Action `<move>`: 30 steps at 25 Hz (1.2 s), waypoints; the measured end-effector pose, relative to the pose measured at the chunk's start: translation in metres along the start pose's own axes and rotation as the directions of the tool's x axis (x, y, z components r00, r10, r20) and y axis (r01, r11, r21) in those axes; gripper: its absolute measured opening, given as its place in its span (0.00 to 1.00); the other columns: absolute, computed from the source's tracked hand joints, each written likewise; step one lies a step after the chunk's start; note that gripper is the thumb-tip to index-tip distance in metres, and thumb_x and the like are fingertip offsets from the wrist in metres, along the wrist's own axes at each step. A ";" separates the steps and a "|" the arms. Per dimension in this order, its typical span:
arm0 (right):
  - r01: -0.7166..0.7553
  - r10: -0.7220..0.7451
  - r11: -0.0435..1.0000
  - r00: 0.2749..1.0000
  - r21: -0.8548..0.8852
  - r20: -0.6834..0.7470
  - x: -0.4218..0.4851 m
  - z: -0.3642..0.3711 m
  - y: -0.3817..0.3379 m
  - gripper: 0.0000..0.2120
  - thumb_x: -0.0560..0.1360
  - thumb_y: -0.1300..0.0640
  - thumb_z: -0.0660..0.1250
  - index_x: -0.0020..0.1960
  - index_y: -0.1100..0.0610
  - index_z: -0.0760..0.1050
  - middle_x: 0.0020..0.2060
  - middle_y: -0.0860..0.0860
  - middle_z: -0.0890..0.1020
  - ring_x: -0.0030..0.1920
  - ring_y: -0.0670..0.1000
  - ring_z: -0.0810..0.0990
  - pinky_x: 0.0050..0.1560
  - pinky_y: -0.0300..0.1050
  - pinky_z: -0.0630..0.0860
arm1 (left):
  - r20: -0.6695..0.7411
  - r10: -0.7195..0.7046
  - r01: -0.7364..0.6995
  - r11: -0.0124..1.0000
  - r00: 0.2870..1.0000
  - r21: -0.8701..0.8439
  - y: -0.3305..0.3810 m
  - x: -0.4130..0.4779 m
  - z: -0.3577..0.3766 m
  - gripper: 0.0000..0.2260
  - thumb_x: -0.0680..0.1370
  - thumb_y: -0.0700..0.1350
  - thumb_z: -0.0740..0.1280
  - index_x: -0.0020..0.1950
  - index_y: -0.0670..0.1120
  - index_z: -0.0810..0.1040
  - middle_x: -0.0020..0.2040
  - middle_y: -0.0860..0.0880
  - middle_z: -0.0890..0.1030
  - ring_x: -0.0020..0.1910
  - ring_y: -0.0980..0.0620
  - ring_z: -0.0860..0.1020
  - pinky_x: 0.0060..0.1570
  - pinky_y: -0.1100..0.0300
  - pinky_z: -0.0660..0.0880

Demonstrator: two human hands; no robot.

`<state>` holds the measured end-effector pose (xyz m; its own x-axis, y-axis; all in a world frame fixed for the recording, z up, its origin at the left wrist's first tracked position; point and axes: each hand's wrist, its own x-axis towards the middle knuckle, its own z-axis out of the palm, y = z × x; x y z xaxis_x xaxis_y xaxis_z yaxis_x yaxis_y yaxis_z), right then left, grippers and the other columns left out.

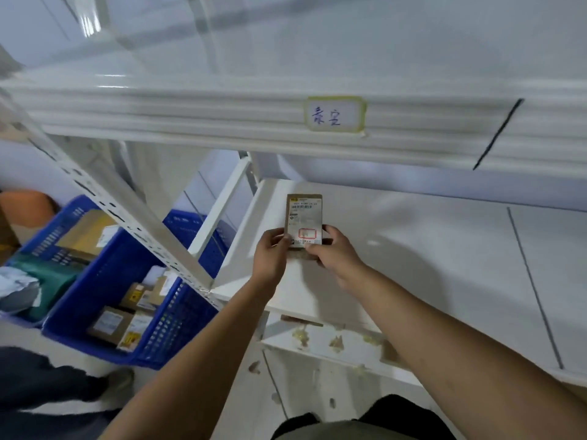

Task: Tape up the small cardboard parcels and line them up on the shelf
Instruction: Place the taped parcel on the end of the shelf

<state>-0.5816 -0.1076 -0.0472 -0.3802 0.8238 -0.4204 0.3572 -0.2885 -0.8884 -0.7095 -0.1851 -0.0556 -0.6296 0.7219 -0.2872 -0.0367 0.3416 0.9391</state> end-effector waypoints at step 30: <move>-0.012 -0.001 0.986 0.997 -0.164 -0.078 0.099 0.074 -0.010 0.35 0.80 0.44 0.70 0.82 0.54 0.61 0.76 0.56 0.72 0.73 0.61 0.74 0.71 0.58 0.75 | -0.007 -0.176 0.168 0.948 0.984 -0.269 -0.018 0.115 -0.025 0.17 0.89 0.47 0.59 0.77 0.52 0.75 0.66 0.47 0.81 0.67 0.46 0.78 0.53 0.58 0.77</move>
<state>-0.6861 -0.0594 -0.0940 -0.3127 0.8599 -0.4035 0.4964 -0.2142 -0.8412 -0.8011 -0.1231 -0.1004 -0.6187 0.6461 -0.4471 -0.3496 0.2832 0.8931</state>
